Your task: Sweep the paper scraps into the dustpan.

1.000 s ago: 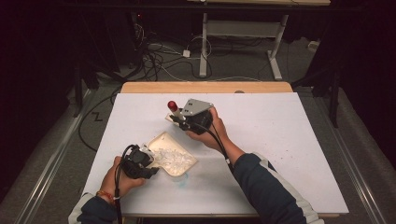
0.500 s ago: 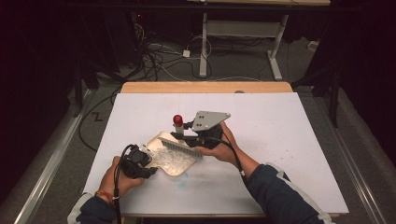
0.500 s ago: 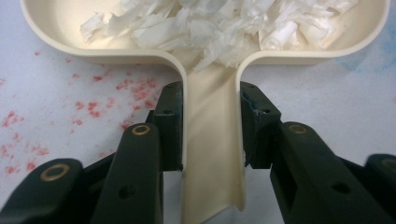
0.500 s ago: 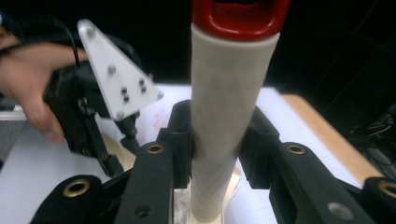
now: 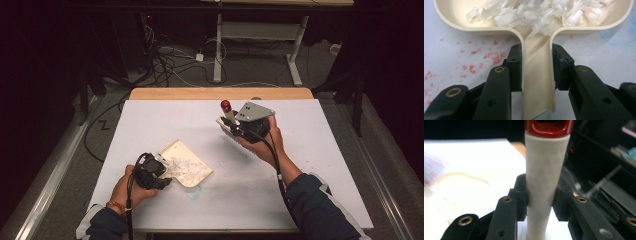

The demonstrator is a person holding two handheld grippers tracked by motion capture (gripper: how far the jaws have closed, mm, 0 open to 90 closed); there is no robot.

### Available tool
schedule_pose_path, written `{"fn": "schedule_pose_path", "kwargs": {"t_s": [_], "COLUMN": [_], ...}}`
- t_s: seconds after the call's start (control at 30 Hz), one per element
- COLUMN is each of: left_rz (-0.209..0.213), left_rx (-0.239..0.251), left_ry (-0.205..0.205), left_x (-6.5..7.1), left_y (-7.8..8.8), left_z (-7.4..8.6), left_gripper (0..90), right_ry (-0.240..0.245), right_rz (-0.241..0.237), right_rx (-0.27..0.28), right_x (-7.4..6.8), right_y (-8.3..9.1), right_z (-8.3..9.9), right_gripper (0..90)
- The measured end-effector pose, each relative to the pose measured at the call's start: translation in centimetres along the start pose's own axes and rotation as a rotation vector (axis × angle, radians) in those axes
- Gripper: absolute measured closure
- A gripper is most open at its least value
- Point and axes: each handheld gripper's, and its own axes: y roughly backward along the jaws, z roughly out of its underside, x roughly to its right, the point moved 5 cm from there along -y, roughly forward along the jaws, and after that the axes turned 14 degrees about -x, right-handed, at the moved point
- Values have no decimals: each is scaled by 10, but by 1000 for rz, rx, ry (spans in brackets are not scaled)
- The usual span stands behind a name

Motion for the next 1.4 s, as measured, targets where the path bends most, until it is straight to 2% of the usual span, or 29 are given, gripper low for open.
{"fn": "schedule_pose_path", "kwargs": {"t_s": [0.1, 0.2, 0.37, 0.53, 0.63, 0.67, 0.77, 0.87, 1.0, 1.1, 1.23, 1.3, 1.4], "left_rz": [0, 0, -1, 3, -9, -9, -11, -13, -6, -8, -5, -9, -22], "left_rx": [-3, -3, -3, -2, -2, -2, -1, 0, 1, 11, 25, 29, 50], "left_ry": [-17, -21, -29, -29, -34, -32, -31, -30, -25, -13, -2, 7, 38], "left_x": [3, 4, 8, 8, 9, 9, 10, 10, 10, 10, 8, 7, 5], "left_y": [-1, -1, -2, -3, -3, -3, -3, -3, -3, -3, -4, -3, -5], "left_z": [-4, -9, -16, -19, -21, -21, -21, -21, -21, -21, -20, -20, -20], "left_gripper": [635, 635, 634, 634, 634, 631, 632, 632, 632, 631, 630, 630, 621], "right_ry": [-11, -26, 7, -11, -38, -19, 16, -9, -31, -56, -63, -83, -109], "right_rz": [-5, -34, -114, -200, -266, -277, -253, -247, -203, -177, -169, -164, -138], "right_rx": [-64, -65, -54, -12, 73, 77, 89, 114, 136, 151, 143, 134, 116], "right_x": [-2, -10, -31, -48, -63, -69, -76, -69, -53, -42, -34, -27, -16], "right_y": [-10, -7, -7, 4, 18, 22, 32, 42, 58, 78, 106, 119, 132], "right_z": [11, 12, 7, 3, 1, -1, -3, -4, -3, 4, 22, 35, 54], "right_gripper": [694, 696, 695, 697, 697, 696, 697, 696, 696, 696, 695, 695, 694]}}
